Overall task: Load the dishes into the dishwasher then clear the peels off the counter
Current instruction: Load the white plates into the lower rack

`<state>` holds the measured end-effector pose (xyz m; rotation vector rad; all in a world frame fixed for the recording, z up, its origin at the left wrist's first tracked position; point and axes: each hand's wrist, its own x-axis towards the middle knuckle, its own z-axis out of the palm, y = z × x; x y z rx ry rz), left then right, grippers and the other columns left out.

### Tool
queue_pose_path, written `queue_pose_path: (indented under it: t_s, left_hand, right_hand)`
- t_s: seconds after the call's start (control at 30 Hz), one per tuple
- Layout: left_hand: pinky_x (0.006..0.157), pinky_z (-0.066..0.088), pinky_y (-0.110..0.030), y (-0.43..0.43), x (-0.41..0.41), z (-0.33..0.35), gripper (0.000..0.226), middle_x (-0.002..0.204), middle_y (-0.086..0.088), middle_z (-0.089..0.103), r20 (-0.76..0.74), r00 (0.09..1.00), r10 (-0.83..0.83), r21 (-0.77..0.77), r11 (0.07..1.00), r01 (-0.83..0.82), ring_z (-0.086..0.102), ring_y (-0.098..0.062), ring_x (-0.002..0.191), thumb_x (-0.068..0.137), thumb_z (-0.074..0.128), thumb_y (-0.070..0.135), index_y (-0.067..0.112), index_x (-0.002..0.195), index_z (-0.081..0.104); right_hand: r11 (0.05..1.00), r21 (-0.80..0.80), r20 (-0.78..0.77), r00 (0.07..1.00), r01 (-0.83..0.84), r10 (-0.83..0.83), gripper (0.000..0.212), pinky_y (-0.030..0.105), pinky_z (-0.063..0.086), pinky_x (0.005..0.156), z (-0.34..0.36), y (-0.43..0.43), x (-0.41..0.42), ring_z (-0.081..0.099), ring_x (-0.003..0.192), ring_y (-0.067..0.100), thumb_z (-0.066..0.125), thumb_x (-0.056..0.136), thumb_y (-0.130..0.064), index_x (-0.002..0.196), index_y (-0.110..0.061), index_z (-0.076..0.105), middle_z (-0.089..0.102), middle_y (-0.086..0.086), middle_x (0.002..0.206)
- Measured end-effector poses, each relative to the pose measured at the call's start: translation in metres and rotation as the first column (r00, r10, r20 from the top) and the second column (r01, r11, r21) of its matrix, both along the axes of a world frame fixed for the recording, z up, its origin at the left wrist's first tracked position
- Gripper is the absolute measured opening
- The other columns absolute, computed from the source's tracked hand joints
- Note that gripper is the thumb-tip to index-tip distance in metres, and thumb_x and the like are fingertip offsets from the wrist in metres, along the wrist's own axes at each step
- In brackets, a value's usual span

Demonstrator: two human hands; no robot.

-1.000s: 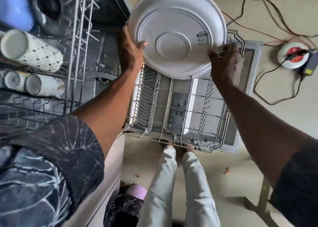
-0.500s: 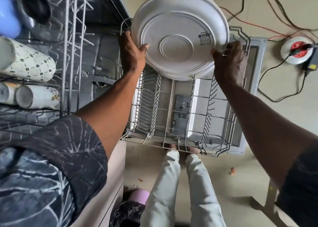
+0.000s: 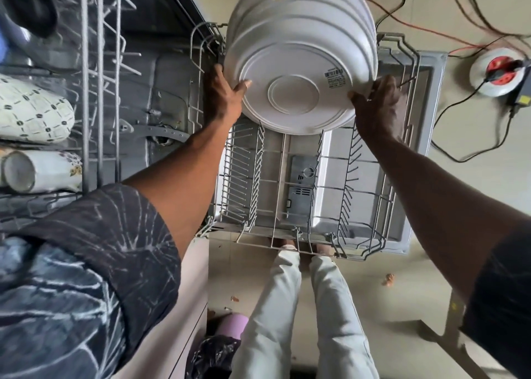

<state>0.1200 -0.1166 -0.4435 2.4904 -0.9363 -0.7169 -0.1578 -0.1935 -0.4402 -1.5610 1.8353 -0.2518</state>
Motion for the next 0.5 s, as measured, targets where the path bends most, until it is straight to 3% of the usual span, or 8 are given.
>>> queue_pose_path:
  t_s: [0.07, 0.17, 0.33, 0.43, 0.5]
  left_hand:
    - [0.082, 0.044, -0.021, -0.001, 0.0, -0.002, 0.063, 0.136, -0.013, 0.051, 0.007, 1.0, -0.007, 0.018, 1.0, 0.006, 0.054, -0.019, 0.112, 0.097, 0.063, 0.041, 0.004, 0.143, 0.04]
    - [0.077, 0.045, -0.02, -0.007, 0.001, -0.003, 0.061, 0.135, -0.013, 0.051, -0.001, 1.0, 0.003, 0.037, 0.999, -0.003, 0.057, -0.019, 0.108, 0.098, 0.061, 0.042, 0.005, 0.142, 0.041]
    - [0.076, 0.038, -0.019, -0.02, 0.0, 0.001, 0.063, 0.14, -0.013, 0.05, 0.048, 0.998, -0.028, 0.129, 0.991, 0.021, 0.056, -0.022, 0.119, 0.1, 0.056, 0.047, 0.004, 0.143, 0.041]
    - [0.095, 0.043, -0.029, -0.02, -0.006, 0.008, 0.073, 0.15, -0.017, 0.043, 0.013, 0.999, -0.048, 0.197, 0.979, 0.044, 0.049, -0.028, 0.133, 0.099, 0.055, 0.049, 0.002, 0.15, 0.032]
    - [0.109, 0.038, -0.037, -0.014, -0.011, 0.013, 0.08, 0.153, -0.022, 0.039, 0.017, 0.998, -0.061, 0.251, 0.966, 0.055, 0.042, -0.034, 0.139, 0.098, 0.053, 0.053, -0.002, 0.152, 0.03]
  right_hand:
    - [0.999, 0.035, 0.001, 1.0, 0.005, -0.005, 0.063, 0.033, 0.036, 0.08, -0.003, 0.0, 0.002, 0.058, 0.116, 0.031, 0.058, 0.094, -0.046, 0.144, -0.014, 0.036, 0.053, 0.007, 0.137]
    - [0.998, 0.059, -0.05, 0.999, 0.023, -0.02, 0.054, 0.028, 0.03, 0.076, 0.002, -0.002, 0.008, 0.053, 0.122, 0.027, 0.058, 0.097, -0.042, 0.139, -0.011, 0.042, 0.051, 0.011, 0.138]
    - [0.998, 0.039, -0.164, 0.985, -0.053, 0.058, 0.044, 0.025, 0.022, 0.074, 0.006, -0.004, 0.012, 0.048, 0.12, 0.027, 0.053, 0.101, -0.041, 0.13, -0.007, 0.047, 0.05, 0.014, 0.134]
    - [0.994, 0.082, -0.214, 0.972, -0.076, 0.092, 0.044, 0.028, 0.026, 0.077, 0.011, -0.002, 0.011, 0.048, 0.122, 0.029, 0.045, 0.104, -0.041, 0.133, -0.008, 0.047, 0.048, 0.015, 0.137]
    - [0.987, 0.082, -0.271, 0.95, -0.137, 0.154, 0.041, 0.031, 0.031, 0.08, 0.017, 0.004, 0.01, 0.048, 0.121, 0.03, 0.046, 0.104, -0.037, 0.132, -0.008, 0.05, 0.05, 0.017, 0.135]
